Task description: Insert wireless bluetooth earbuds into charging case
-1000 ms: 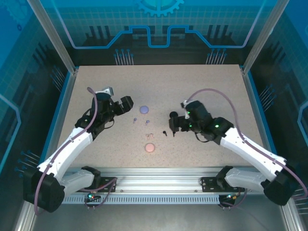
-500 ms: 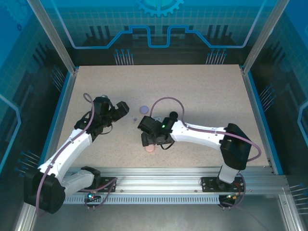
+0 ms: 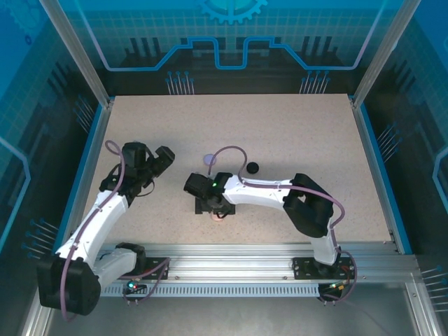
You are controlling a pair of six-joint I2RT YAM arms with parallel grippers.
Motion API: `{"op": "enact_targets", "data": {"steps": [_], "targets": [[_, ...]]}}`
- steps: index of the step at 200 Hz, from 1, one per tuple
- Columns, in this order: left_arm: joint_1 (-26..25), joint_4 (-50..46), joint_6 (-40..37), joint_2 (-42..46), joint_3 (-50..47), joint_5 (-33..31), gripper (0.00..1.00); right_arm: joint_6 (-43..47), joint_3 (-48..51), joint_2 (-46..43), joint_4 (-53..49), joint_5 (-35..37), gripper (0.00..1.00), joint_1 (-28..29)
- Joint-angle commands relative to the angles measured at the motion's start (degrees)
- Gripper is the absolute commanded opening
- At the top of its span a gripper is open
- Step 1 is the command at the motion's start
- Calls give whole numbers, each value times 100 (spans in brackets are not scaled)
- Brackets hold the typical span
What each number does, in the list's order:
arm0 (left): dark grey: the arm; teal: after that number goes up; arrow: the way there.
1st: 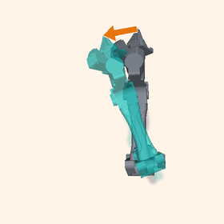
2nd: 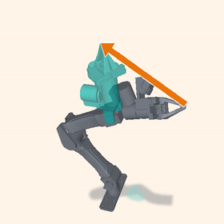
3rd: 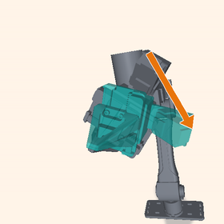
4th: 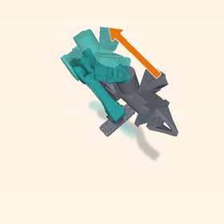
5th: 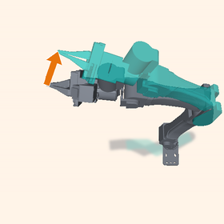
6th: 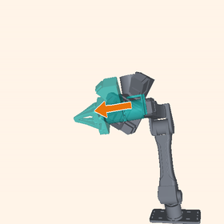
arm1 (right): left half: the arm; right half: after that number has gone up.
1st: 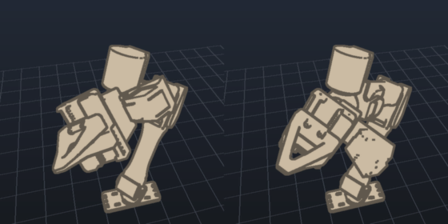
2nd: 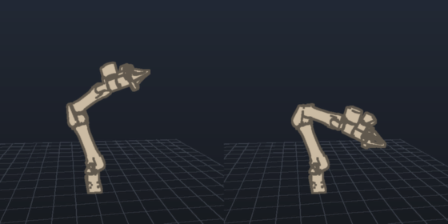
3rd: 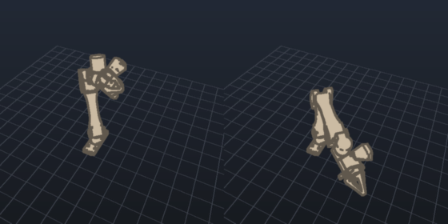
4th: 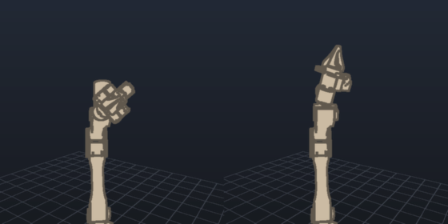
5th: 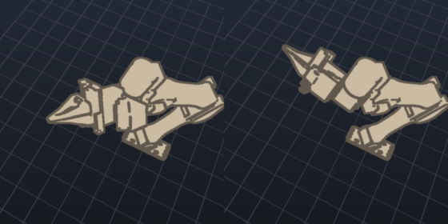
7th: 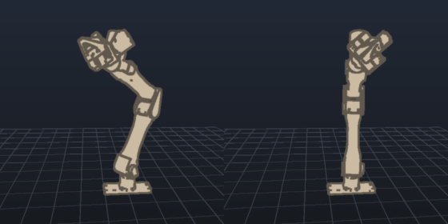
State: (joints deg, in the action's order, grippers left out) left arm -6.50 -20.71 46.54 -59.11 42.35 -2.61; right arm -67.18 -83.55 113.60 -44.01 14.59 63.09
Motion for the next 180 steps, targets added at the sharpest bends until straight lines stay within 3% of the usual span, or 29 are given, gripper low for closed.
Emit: {"op": "enact_targets", "data": {"steps": [1, 180], "targets": [[87, -24, 44, 145, -177, 181, 99, -415, -97, 134, -398, 196, 85, 114], [97, 314, -4, 159, -394, 384, 99, -550, -30, 584, -218, 152, 63, 81]]}}
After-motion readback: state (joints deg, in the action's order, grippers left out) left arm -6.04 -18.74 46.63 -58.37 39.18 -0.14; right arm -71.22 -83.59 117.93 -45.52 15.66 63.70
